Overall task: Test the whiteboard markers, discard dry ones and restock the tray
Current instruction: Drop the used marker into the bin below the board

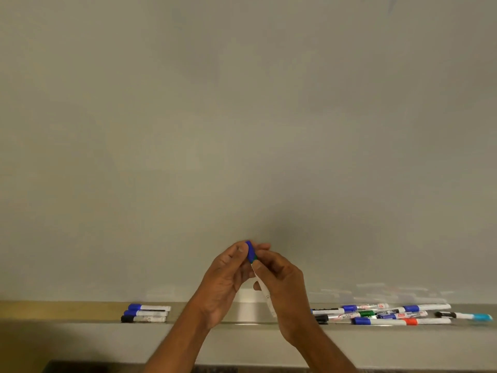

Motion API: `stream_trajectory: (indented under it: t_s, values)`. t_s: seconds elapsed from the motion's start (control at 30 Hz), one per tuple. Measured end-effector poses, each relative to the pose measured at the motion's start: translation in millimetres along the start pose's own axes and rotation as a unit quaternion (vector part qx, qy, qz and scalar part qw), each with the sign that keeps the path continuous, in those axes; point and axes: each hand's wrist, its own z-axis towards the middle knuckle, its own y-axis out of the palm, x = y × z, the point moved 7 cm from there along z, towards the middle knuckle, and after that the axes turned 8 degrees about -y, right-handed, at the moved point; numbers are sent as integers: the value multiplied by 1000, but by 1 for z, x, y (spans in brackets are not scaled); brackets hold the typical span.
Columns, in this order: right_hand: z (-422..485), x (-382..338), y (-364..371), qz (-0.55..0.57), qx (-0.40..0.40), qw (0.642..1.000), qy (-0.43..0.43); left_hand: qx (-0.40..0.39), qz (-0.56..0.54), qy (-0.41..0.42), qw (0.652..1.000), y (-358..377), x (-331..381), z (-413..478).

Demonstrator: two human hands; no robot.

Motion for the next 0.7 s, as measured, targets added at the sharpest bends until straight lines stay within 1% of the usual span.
stream_trajectory:
  t_s: [0.1,0.17,0.23,0.4,0.47,0.57,0.7]
  values:
    - [-5,-27,5,27,-16,999,20,-26,-6,19,999,14,30,-13]
    - [-9,-43,9,89,-42,994,41,-53,-15,26,998,27,50,-22]
    - [-13,-58,12,128,-59,988,56,-77,1,33,997,39,66,-30]
    - [-14,-89,16,144,-83,984,64,-102,30,56,993,56,94,-43]
    - [-14,-100,15,129,-83,986,56,-100,26,65,993,63,105,-49]
    - [-15,-114,12,100,-49,993,32,-88,10,95,992,70,124,-55]
    - [-16,-124,12,101,-14,994,27,-32,-34,144,988,66,153,-58]
